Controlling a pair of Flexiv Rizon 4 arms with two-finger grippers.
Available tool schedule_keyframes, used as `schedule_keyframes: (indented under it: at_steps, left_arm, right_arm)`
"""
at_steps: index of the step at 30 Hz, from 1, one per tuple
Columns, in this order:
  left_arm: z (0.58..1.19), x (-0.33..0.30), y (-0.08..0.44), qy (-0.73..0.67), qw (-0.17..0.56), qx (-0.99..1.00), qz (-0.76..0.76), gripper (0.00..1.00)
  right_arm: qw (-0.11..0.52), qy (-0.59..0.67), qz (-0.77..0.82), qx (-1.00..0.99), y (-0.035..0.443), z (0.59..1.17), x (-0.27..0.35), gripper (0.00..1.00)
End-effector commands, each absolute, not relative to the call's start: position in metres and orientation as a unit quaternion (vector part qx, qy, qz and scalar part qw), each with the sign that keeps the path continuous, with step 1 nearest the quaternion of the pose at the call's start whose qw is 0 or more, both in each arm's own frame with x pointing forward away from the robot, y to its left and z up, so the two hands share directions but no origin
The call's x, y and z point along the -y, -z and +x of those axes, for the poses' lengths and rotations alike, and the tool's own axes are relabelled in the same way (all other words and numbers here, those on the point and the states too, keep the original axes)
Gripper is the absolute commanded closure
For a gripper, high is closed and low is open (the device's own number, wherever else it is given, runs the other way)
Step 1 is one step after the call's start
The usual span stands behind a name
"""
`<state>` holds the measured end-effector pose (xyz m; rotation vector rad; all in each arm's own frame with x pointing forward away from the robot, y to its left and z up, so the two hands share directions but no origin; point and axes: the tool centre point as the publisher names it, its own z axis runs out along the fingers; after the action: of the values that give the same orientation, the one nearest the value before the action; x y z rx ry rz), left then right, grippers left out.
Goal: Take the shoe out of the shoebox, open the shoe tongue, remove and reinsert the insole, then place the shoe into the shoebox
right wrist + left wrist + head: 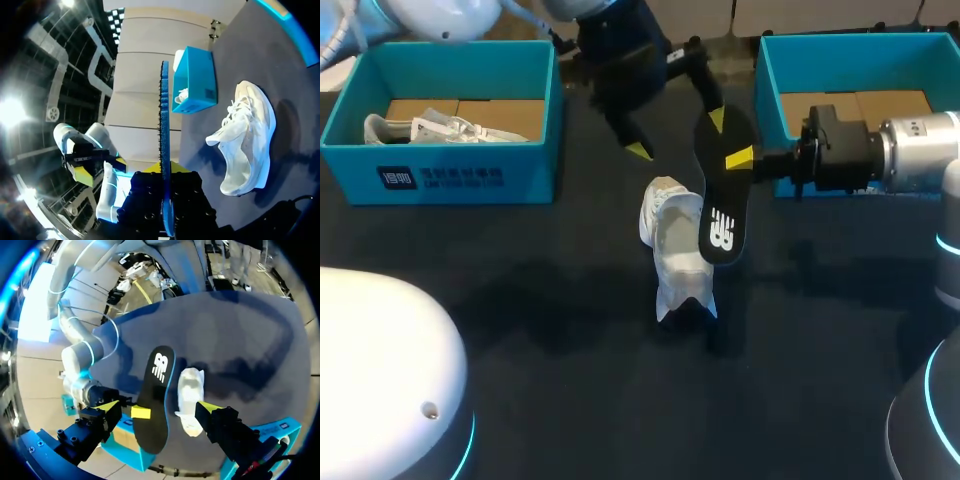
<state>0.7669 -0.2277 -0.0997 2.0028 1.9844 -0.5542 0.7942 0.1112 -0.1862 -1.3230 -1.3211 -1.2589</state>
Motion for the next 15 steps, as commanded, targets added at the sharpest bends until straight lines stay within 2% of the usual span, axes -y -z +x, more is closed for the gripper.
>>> schedule_keyframes:
  at_steps: [1, 8, 15]
  left_arm:
    - [0.7728, 0.2333, 0.0977, 0.167, 0.112, -0.682, 0.703, 0.0]
    - [0.7715, 0.2366, 0.1027, 0.122, 0.081, -0.668, 0.73, 0.0]
    - [0.7734, 0.2403, 0.1015, 0.102, 0.081, -0.666, 0.735, 0.0]
  right_arm:
    - [0.428, 0.507, -0.531, 0.528, 0.1879, 0.7907, -0.1145, 1.0]
    - [0.428, 0.507, -0.53, 0.528, 0.1898, 0.7867, -0.1175, 1.0]
    - [0.428, 0.511, -0.528, 0.527, 0.1924, 0.7849, -0.1225, 1.0]
